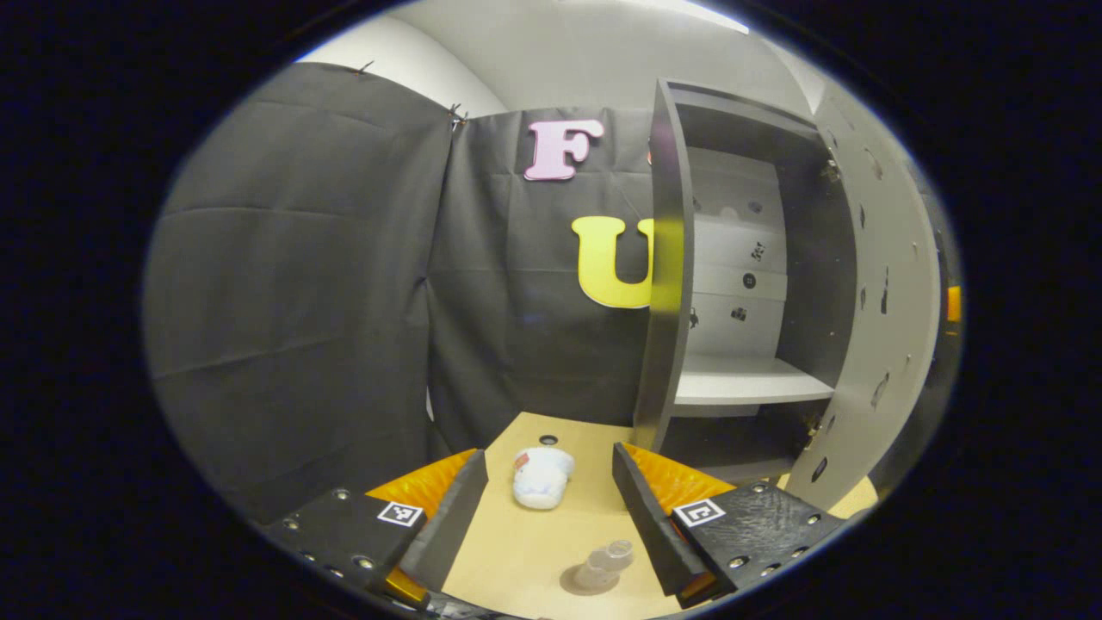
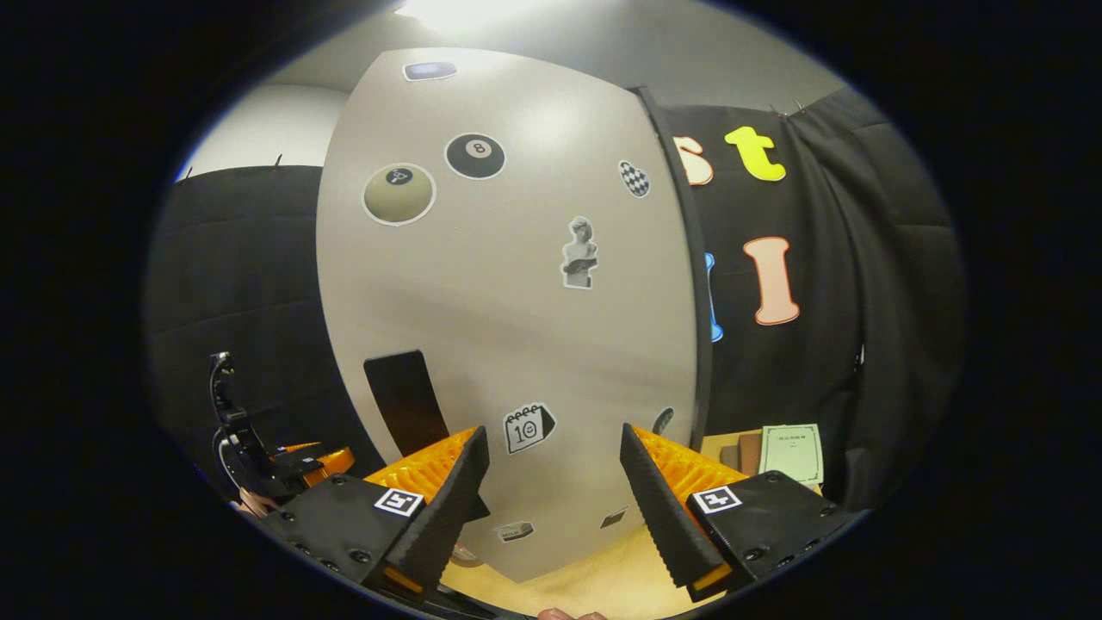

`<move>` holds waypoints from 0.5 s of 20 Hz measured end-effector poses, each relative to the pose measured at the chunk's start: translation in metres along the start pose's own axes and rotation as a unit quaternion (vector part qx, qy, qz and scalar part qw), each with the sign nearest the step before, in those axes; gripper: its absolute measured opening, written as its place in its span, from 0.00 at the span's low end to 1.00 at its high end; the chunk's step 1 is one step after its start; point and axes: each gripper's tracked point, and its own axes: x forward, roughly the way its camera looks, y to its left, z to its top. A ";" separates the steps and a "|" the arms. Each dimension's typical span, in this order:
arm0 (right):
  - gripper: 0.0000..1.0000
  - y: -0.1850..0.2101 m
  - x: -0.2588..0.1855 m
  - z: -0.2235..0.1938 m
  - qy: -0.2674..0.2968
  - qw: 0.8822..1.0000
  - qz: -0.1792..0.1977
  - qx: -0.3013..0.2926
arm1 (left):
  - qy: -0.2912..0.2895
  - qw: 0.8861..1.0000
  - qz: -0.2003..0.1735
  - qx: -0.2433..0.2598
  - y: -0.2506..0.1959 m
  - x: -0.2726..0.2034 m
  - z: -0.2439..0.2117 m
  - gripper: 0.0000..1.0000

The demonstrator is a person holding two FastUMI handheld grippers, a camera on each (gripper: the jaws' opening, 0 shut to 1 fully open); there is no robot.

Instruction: Open the cabinet door with the right hand, grasp the bottle in the cabinet with the left hand and place it on the coaster, then close the cabinet door with the right hand.

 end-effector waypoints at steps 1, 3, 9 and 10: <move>0.98 0.009 0.009 0.002 -0.002 1.000 0.005 -0.003 | -0.002 1.000 -0.004 0.007 0.002 0.000 0.002 0.89; 0.98 0.020 0.025 0.002 0.003 1.000 0.009 -0.014 | -0.007 1.000 -0.011 0.015 0.004 -0.002 0.005 0.88; 0.98 0.037 0.039 0.017 -0.007 1.000 0.011 -0.016 | -0.013 0.998 -0.052 0.016 -0.002 -0.001 0.011 0.88; 0.98 0.031 0.037 0.020 -0.011 1.000 0.002 -0.014 | -0.015 0.998 -0.061 0.014 -0.006 -0.002 0.014 0.88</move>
